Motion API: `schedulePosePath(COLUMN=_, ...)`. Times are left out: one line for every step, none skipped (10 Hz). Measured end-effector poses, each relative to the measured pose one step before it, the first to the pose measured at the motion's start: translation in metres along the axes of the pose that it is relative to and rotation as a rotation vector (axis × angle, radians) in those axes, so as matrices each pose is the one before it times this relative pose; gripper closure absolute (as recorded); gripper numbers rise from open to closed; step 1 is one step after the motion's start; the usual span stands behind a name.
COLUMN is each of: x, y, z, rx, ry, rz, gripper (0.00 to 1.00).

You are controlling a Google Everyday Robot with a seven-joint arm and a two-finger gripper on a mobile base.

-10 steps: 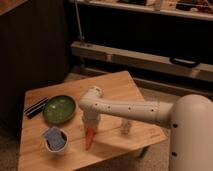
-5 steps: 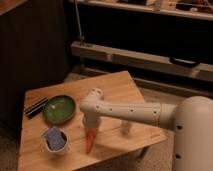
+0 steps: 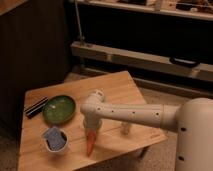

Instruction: Drag the pepper across the table

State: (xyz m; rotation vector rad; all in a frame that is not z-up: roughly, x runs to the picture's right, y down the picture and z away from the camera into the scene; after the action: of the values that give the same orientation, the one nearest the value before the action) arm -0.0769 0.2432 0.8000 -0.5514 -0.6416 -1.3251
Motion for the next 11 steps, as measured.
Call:
schedulePosePath(x=-0.00174, y=0.00034, z=0.00006, rx=0.00003, ry=-0.0014, rz=-0.00218, gripper=0.74)
schedulePosePath(x=-0.00303, y=0.00102, z=0.00067, rx=-0.00059, ry=-0.00391, rz=-0.00295, gripper=0.74)
schedulePosePath(x=-0.00269, y=0.00071, z=0.00017, rx=-0.0006, ry=-0.00288, rz=-0.0031, gripper=0.74)
schedulePosePath(x=-0.00309, y=0.00072, z=0.00048, rx=-0.00152, ry=-0.00314, rz=-0.00465, gripper=0.74)
schedulePosePath(x=-0.00299, y=-0.00009, z=0.00068, rx=-0.00154, ry=-0.0031, rz=-0.00668, gripper=0.74)
schedulePosePath(x=-0.00366, y=-0.00016, z=0.00074, rx=-0.00111, ry=-0.00407, rz=-0.00731, gripper=0.74)
schedulePosePath(x=-0.00239, y=0.00054, z=0.00052, rx=-0.0015, ry=-0.00293, rz=-0.00444, gripper=0.74)
schedulePosePath(x=-0.00273, y=0.00111, z=0.00008, rx=-0.00267, ry=-0.00322, rz=-0.00482, gripper=0.74)
schedulePosePath(x=-0.00249, y=0.00108, z=0.00039, rx=-0.00141, ry=-0.00394, rz=-0.00266, gripper=0.74)
schedulePosePath(x=-0.00225, y=0.0014, z=0.00027, rx=-0.00119, ry=-0.00366, rz=-0.00172, gripper=0.74)
schedulePosePath(x=-0.00199, y=0.00121, z=-0.00063, rx=0.00079, ry=-0.00157, rz=-0.00332, gripper=0.74)
